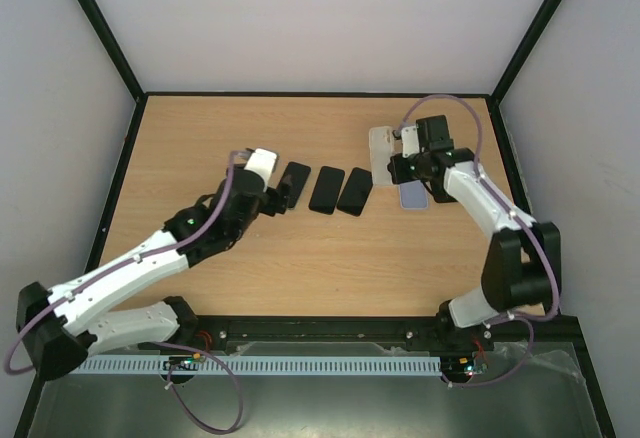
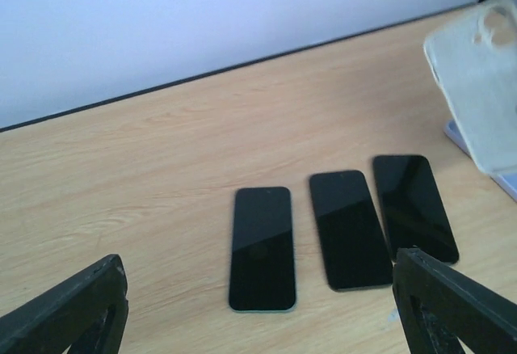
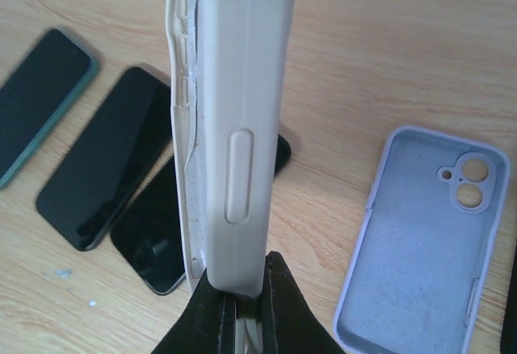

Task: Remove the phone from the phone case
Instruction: Move the phone case to the center of the board.

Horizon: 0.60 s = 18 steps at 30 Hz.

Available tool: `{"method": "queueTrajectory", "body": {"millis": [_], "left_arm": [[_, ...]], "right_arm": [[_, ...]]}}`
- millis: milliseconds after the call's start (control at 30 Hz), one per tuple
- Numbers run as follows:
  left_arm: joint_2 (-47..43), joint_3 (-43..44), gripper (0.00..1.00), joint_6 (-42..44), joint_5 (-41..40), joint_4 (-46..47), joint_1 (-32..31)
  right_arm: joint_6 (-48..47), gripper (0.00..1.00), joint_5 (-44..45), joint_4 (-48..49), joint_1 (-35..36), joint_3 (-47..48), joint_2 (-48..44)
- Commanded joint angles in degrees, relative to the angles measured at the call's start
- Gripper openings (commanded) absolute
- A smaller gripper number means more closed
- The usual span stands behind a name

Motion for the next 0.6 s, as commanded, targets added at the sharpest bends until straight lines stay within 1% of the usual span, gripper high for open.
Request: {"method": "queueTrajectory", "body": {"millis": [0, 67, 167, 267, 367, 567], "left_arm": [[-4.2, -3.2, 0.88, -1.9, 3.3, -3.9, 3.5], [-5.4, -4.6, 0.88, -1.8, 3.1, -3.0, 3.7], [-6.1, -3.5, 0.88, -2.8, 3.5, -4.4, 3.8], [-8.3, -4.5, 0.88, -2.5, 5.2, -3.5, 3.8], [-10.1, -4.7, 0.88, -2.2, 4.3, -3.5, 3.8], [-12.3, -5.0, 0.88, -2.1, 2.8, -3.4, 3.7]], "right_arm": [[-4.1, 0.02, 0.7, -10.0, -0.5, 6.0, 8.5], [-4.3, 0.02, 2.2, -11.0, -0.8, 7.7, 11.9], [-4.9, 0.02, 4.2, -13.0, -1.7, 11.4, 17.0], [-6.0, 0.02, 6.0, -16.0, -3.8, 15.9, 22.0], [-7.1, 0.02, 7.0, -19.3, -6.7, 19.9, 26.5], [-9.6, 0.02, 9.2, -23.7, -12.0, 24.6, 29.7]]}}
